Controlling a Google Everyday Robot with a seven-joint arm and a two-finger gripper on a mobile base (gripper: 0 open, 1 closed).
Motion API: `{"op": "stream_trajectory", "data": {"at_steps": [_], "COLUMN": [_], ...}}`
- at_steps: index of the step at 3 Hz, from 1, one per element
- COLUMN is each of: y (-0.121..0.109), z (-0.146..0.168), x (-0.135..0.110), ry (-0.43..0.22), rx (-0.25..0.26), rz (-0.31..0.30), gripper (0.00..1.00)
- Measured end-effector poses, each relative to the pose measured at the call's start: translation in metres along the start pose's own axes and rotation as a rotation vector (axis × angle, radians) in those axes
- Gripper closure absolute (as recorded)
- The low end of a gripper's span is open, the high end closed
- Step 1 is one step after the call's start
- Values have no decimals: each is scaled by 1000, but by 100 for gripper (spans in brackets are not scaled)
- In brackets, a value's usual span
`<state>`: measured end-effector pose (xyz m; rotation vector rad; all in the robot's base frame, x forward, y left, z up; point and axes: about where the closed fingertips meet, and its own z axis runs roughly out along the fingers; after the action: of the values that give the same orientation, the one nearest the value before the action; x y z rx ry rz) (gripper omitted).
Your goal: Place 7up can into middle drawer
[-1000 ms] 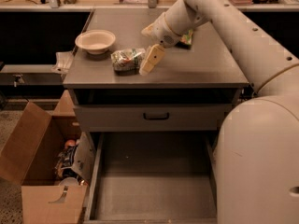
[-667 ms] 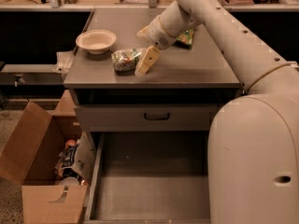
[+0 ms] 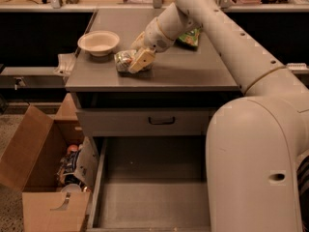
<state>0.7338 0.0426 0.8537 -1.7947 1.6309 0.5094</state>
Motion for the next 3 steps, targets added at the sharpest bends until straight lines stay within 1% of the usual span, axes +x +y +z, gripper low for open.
{"op": "stream_trajectory", "data": {"at_steps": [1,2,3], "y": [8,19,57], "z": [2,-26,-86], "x": [-9,-24,-52], "ry": [-10,-25,-43], "rx": [-13,44,154], "rz": [-15,-41,-32], "gripper": [64,86,100]}}
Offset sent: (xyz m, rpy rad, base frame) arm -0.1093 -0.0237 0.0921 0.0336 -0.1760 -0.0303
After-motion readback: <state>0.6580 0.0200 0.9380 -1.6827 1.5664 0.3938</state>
